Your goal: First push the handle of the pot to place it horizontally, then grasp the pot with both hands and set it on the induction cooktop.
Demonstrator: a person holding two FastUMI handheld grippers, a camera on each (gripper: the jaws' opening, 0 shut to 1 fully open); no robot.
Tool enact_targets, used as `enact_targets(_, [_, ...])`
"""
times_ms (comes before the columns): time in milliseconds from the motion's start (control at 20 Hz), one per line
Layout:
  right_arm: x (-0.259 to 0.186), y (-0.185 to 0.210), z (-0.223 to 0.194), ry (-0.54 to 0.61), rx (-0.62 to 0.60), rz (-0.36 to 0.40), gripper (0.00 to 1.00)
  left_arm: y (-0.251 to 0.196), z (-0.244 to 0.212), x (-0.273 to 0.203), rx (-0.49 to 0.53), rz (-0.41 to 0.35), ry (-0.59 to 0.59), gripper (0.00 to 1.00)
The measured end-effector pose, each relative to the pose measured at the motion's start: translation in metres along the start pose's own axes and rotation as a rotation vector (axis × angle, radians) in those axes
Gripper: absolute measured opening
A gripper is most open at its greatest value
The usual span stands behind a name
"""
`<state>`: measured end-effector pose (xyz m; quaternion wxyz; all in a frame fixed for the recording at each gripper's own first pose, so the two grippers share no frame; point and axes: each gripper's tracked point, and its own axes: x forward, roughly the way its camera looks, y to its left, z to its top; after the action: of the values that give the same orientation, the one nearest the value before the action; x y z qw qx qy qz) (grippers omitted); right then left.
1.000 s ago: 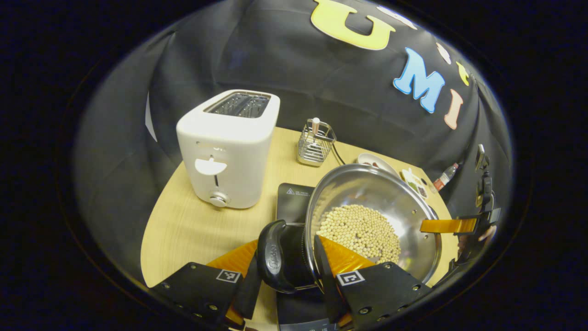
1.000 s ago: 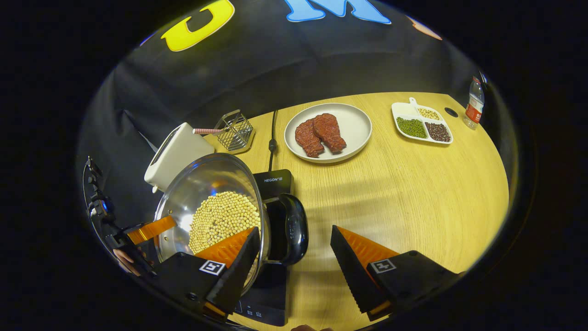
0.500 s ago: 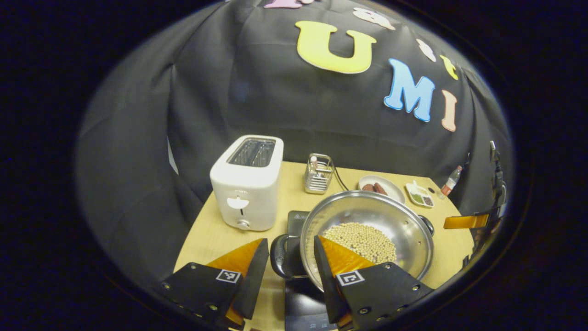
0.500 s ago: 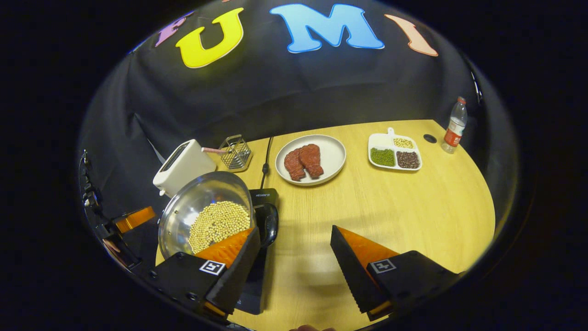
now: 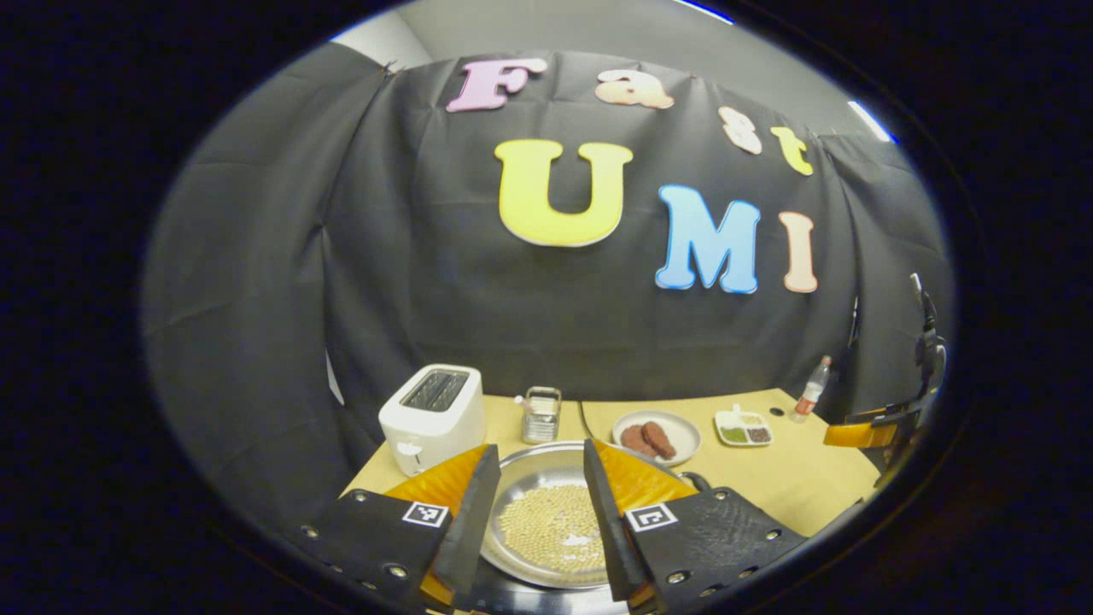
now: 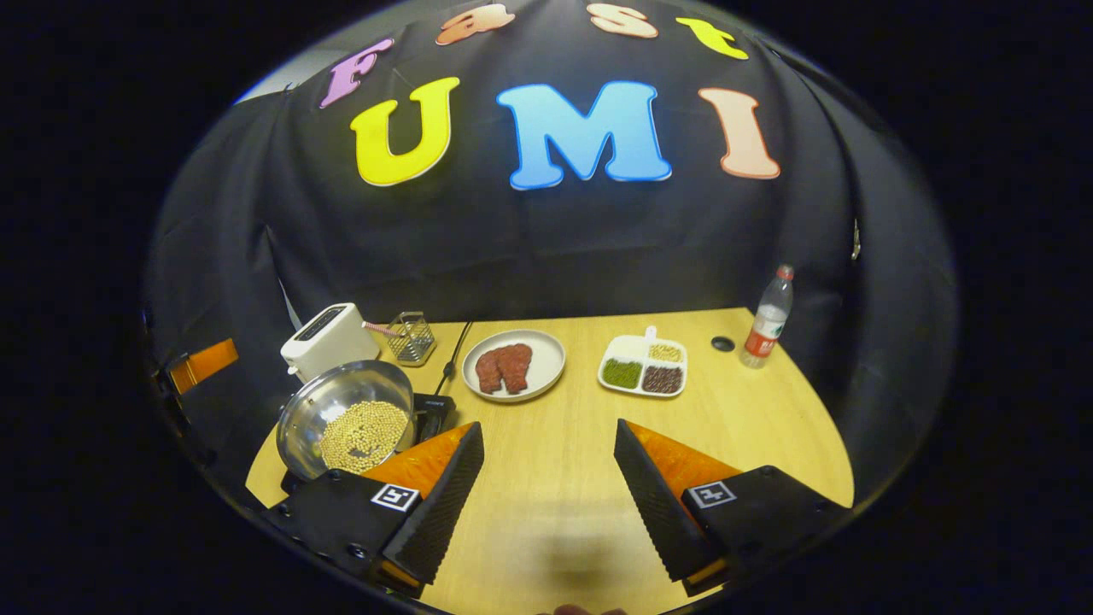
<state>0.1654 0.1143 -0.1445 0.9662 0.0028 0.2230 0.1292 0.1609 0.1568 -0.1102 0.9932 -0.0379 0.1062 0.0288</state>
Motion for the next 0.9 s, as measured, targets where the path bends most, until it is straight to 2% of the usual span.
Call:
enact_targets(200, [-0.040, -0.044, 0.030, -0.132, -0.026, -0.033, 0.98, -0.072, 0.041, -0.038, 0.007, 0.025, -0.095, 0.60])
enact_targets(250, [-0.049, -0.056, 0.037, -0.163, -0.025, -0.041, 0.98, -0.089, 0.049, -0.048, -0.012, 0.028, -0.118, 0.67])
enact_targets(400, [-0.081, -0.090, 0.048, -0.234, -0.019, -0.057, 0.98, -0.135, 0.061, -0.066, -0.062, 0.036, -0.181, 0.56])
enact_targets(450, [-0.091, -0.102, 0.050, -0.254, -0.024, -0.062, 0.98, -0.143, 0.064, -0.074, -0.071, 0.046, -0.202, 0.60])
enact_targets(500, [-0.100, -0.114, 0.050, -0.274, -0.029, -0.068, 0.98, -0.155, 0.067, -0.083, -0.074, 0.050, -0.223, 0.67])
enact_targets(600, [-0.118, -0.136, 0.048, -0.308, -0.033, -0.076, 0.98, -0.175, 0.067, -0.101, -0.055, 0.067, -0.243, 0.59])
enact_targets(750, [-0.141, -0.165, 0.038, -0.338, -0.040, -0.082, 0.98, -0.204, 0.060, -0.118, -0.009, 0.100, -0.242, 0.60])
enact_targets(900, [-0.159, -0.182, 0.030, -0.345, -0.051, -0.095, 0.98, -0.240, 0.063, -0.138, 0.003, 0.088, -0.252, 0.60])
